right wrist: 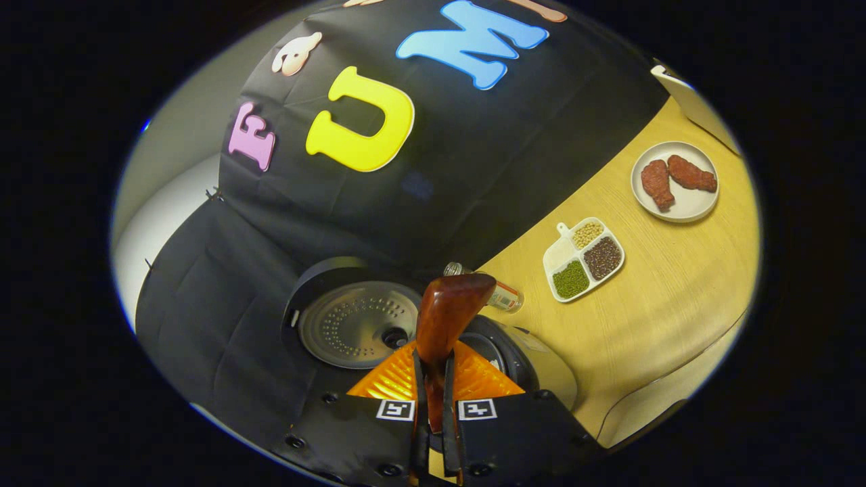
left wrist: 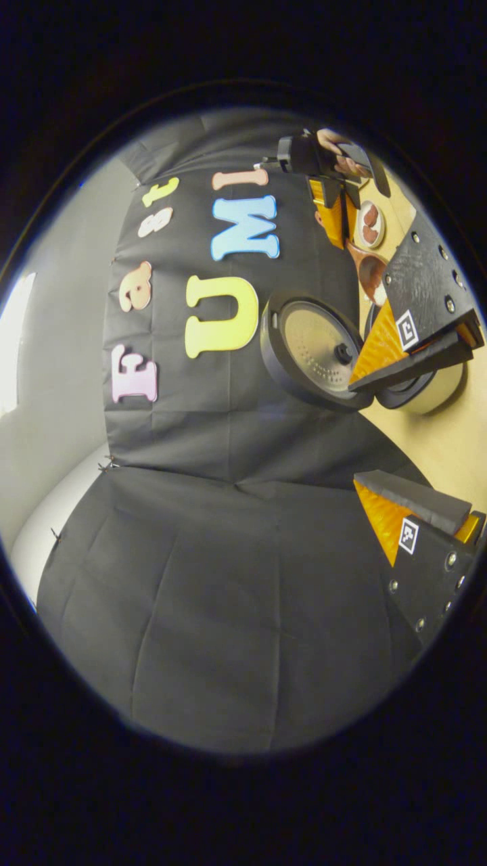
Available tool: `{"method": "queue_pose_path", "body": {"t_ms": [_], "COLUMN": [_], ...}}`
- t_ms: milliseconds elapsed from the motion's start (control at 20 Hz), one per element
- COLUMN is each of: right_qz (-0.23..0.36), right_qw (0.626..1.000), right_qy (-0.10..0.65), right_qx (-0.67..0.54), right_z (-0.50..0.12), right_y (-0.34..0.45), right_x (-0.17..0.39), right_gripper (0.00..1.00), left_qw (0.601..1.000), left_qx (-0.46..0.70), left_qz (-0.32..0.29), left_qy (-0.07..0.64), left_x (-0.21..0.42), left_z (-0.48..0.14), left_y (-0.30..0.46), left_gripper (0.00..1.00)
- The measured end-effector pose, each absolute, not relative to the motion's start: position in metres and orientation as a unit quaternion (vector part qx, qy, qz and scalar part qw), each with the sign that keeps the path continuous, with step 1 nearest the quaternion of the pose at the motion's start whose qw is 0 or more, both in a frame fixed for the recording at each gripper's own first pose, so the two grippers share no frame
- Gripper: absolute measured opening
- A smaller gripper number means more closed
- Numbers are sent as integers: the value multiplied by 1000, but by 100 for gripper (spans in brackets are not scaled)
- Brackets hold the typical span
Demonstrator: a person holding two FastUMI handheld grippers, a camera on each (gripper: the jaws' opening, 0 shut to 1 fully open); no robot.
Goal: Close the left gripper, press the button to open the rice cooker; take a wooden spoon from the chopstick holder with the right hand, scoop a spoonful of rice and pour it into the rice cooker, then put the wooden spoon back into the chopstick holder.
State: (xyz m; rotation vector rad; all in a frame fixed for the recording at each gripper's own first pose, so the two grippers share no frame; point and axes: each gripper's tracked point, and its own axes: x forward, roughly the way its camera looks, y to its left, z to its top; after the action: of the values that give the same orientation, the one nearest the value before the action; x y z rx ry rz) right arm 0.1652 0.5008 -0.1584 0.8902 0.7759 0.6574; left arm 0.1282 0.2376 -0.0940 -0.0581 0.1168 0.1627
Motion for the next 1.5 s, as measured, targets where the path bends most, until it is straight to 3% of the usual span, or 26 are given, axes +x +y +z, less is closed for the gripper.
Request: {"method": "queue_pose_path", "body": {"t_ms": [750, 1150, 1200, 1250, 1300, 1500], "right_qz": [366, 402, 406, 409, 412, 429], "right_qw": [854, 887, 889, 891, 892, 892], "right_qy": [305, 219, 206, 195, 184, 122], "right_qx": [207, 67, 47, 29, 12, -76], "right_z": [-194, -183, -181, -180, -180, -175], "right_y": [558, 569, 570, 571, 574, 579], "right_x": [158, 150, 148, 146, 145, 139], "right_gripper": [9, 9, 5, 9, 6, 9], "left_qw": [991, 991, 991, 991, 991, 991], "left_qx": [-29, -32, -33, -33, -34, -38], "left_qz": [108, 107, 107, 107, 108, 108], "left_qy": [71, 72, 71, 71, 71, 71], "left_x": [117, 114, 113, 113, 113, 113], "left_z": [-108, -111, -111, -111, -111, -114], "left_y": [252, 253, 253, 254, 255, 256], "left_gripper": [73, 73, 73, 73, 73, 73]}}
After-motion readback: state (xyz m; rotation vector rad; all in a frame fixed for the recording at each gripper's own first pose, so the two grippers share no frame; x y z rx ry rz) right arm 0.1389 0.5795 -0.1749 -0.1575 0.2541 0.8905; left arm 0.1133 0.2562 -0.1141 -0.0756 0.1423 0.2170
